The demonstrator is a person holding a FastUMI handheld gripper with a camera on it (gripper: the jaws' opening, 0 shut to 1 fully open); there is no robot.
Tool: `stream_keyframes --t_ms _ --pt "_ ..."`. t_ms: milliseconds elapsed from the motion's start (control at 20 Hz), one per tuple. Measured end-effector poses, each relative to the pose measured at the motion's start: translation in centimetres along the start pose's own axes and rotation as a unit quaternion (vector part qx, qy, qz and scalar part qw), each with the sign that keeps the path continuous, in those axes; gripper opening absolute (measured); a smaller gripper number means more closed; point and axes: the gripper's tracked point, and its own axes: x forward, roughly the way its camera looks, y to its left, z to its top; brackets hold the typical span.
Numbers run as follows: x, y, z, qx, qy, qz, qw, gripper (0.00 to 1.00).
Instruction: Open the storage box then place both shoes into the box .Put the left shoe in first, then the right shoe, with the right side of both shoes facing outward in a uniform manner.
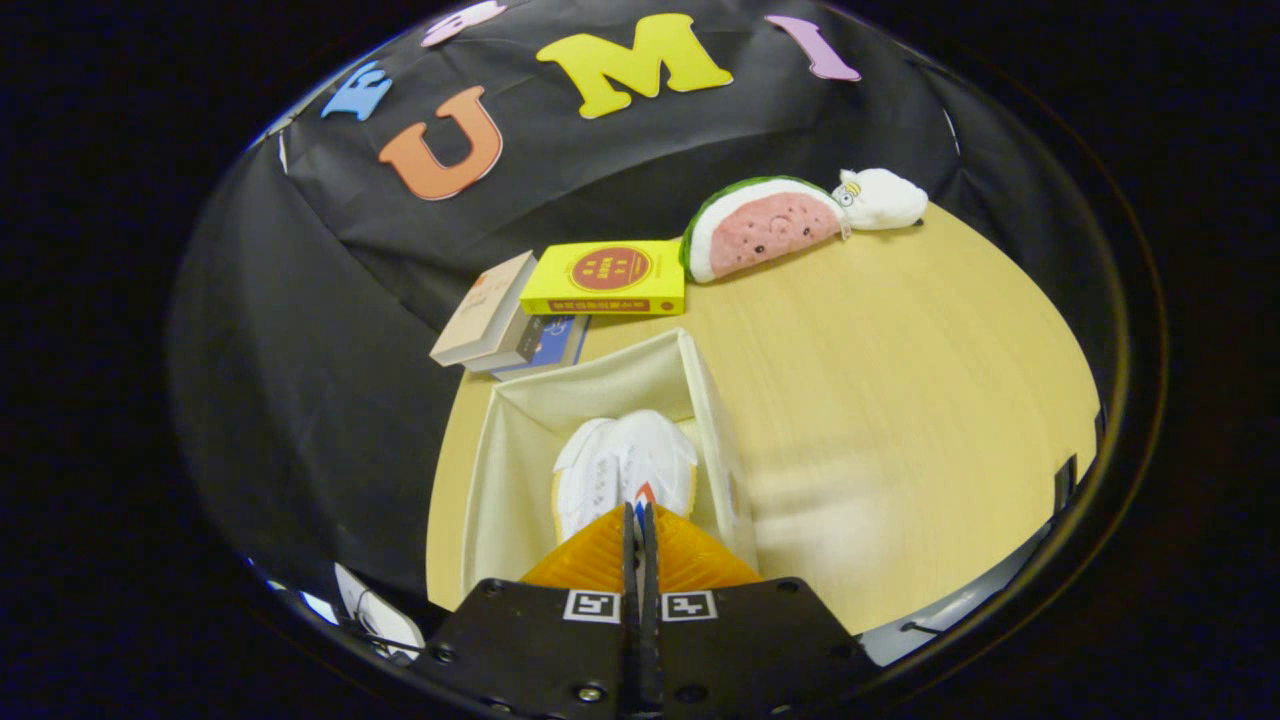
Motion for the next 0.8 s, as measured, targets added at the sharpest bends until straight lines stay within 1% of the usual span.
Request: stream_keyframes --t_ms 100,250,300,350,400,450,500,550,600,650,700,800 --pt "-0.3 0.3 1.4 -0.027 -0.018 -0.004 0.999 0.00" --pt "-1.0 0.2 2.4 -0.044 -0.032 -0.012 0.998 0.01" --pt "-1.8 0.3 2.3 -0.046 -0.036 -0.011 0.998 0.03" --pt "-2.0 0.0 2.2 -0.048 -0.039 -0.013 0.998 0.14" --pt "-2.5 -0.2 2.1 -0.050 -0.041 -0.014 0.998 0.22" --pt "-3.2 -0.4 2.1 -0.051 -0.045 -0.016 0.998 0.42" --pt "-3.7 -0.8 2.4 -0.052 -0.052 -0.020 0.997 0.53" --pt "-4.5 -1.4 2.7 -0.058 -0.064 -0.027 0.996 0.78" --pt "-5.5 -2.0 3.1 -0.065 -0.078 -0.036 0.994 0.86" --pt "-6.5 -2.5 3.6 -0.071 -0.095 -0.044 0.992 0.92" --pt "-7.6 -3.0 3.9 -0.078 -0.110 -0.051 0.990 0.95" --pt "-10.2 -4.2 4.9 -0.091 -0.142 -0.069 0.983 0.95"
